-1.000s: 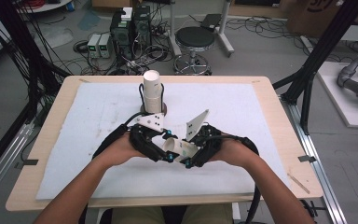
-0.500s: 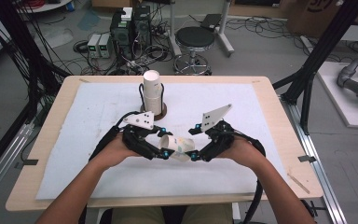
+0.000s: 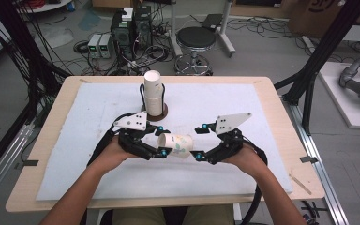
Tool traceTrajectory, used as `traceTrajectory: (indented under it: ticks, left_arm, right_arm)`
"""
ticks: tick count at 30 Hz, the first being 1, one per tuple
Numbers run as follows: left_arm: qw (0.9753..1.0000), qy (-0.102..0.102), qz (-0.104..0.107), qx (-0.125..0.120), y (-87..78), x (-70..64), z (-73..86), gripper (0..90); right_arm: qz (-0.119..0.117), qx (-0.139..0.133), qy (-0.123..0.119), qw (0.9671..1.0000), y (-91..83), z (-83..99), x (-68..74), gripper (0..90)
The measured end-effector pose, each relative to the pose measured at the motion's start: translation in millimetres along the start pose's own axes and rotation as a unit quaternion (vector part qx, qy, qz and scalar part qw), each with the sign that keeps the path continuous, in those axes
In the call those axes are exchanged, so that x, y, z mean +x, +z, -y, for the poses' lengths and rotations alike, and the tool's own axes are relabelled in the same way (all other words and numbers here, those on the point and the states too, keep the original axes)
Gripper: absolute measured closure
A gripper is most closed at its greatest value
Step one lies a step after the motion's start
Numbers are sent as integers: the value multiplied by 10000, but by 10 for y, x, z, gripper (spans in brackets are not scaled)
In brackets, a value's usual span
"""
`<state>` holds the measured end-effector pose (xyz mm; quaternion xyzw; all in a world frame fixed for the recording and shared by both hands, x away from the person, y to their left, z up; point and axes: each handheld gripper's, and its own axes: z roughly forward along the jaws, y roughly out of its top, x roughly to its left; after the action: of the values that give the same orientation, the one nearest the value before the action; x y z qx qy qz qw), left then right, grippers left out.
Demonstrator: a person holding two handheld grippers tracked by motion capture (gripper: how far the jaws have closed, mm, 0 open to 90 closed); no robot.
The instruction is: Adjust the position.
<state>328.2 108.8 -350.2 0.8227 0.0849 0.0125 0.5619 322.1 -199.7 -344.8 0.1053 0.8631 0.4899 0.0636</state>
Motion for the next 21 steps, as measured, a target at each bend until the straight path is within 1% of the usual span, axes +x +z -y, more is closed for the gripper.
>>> traceTrajectory:
  ticks: [1,3,4,6,7,10,11,12,14,16,17,21]
  left_arm:
    - [10000,-7,-7,-93,-2,-4,8,376]
    - [9999,3,4,-108,-5,-6,12,376]
    - [9998,-16,18,-185,-1,-11,31,376]
    - [9998,-11,27,-193,-1,-13,41,375]
    - [9996,-52,35,-268,1,-21,67,375]
    - [9993,-10,66,-380,-13,-20,95,376]
    - [9993,-10,66,-380,-13,-20,95,376]
    - [9988,-8,101,-483,-22,-30,105,376]
    - [9984,12,111,-547,-24,-39,110,376]
    - [9984,31,141,-552,-28,-39,113,376]
    - [9982,43,156,-571,-30,-42,117,376]
    - [9974,62,241,-672,-37,-68,130,376]
  right_arm:
    - [-5,-81,27,10000,-3,22,2,203]
    - [-9,-223,93,9997,-2,70,12,203]
    - [-6,-288,104,9995,0,95,12,203]
    - [-14,-372,139,9992,8,141,11,204]
    - [-21,-430,172,9989,15,161,13,204]
    - [-88,-561,222,9981,30,218,10,204]
    - [-88,-561,222,9981,30,218,10,204]
    - [-122,-613,238,9978,48,249,12,204]
    - [-158,-656,262,9974,65,277,16,204]
    - [-197,-676,287,9971,71,291,21,204]
    - [-248,-750,293,9964,87,317,22,204]
    - [-366,-775,307,9959,122,353,37,204]
